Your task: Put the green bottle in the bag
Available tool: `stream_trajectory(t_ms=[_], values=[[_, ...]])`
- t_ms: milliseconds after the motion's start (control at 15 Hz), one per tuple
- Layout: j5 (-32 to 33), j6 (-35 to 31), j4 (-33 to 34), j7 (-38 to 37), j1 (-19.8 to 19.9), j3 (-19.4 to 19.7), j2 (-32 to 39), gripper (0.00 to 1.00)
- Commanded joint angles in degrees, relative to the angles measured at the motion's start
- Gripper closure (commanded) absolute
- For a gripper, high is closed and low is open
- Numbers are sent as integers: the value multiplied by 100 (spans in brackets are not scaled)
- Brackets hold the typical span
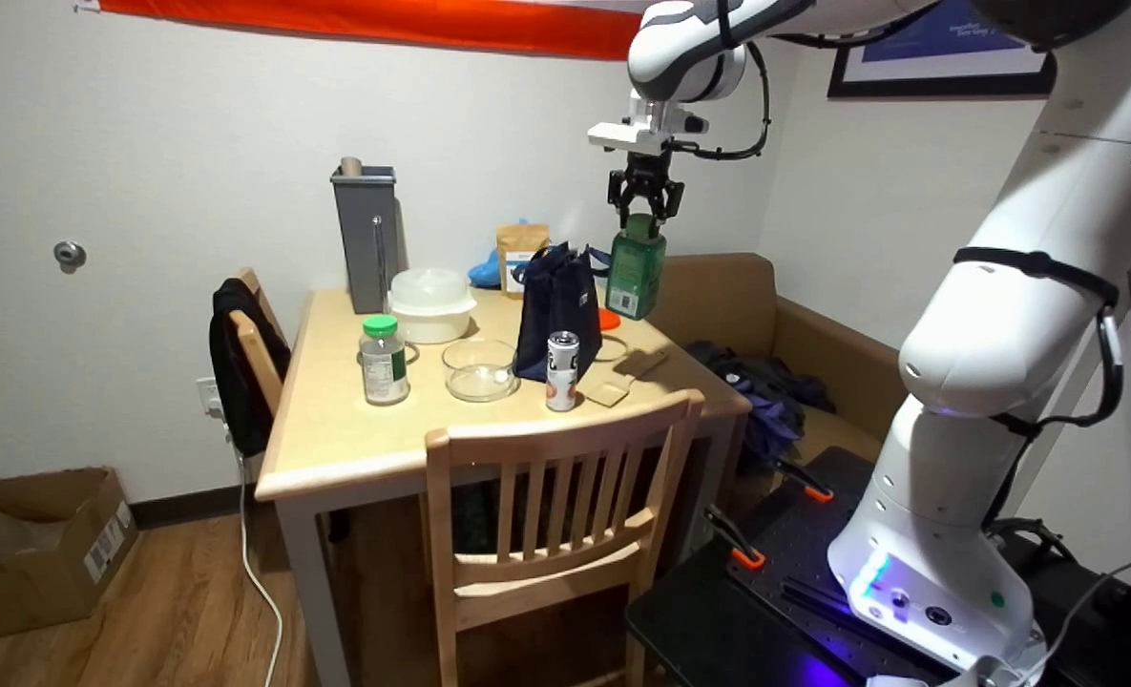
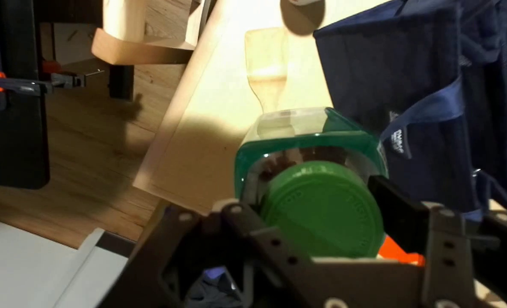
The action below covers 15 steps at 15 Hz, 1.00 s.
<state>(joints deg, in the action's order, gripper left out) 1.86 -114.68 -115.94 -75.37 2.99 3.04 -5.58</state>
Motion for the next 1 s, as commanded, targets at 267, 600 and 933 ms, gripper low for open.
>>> stream_trajectory(t_ms=[267,600,933], values=[[263,257,744,449,-270,-549,-300,59],[201,127,699,469,-286,-602,-285,34],[203,126,689,468,-286,-596,-232,59]])
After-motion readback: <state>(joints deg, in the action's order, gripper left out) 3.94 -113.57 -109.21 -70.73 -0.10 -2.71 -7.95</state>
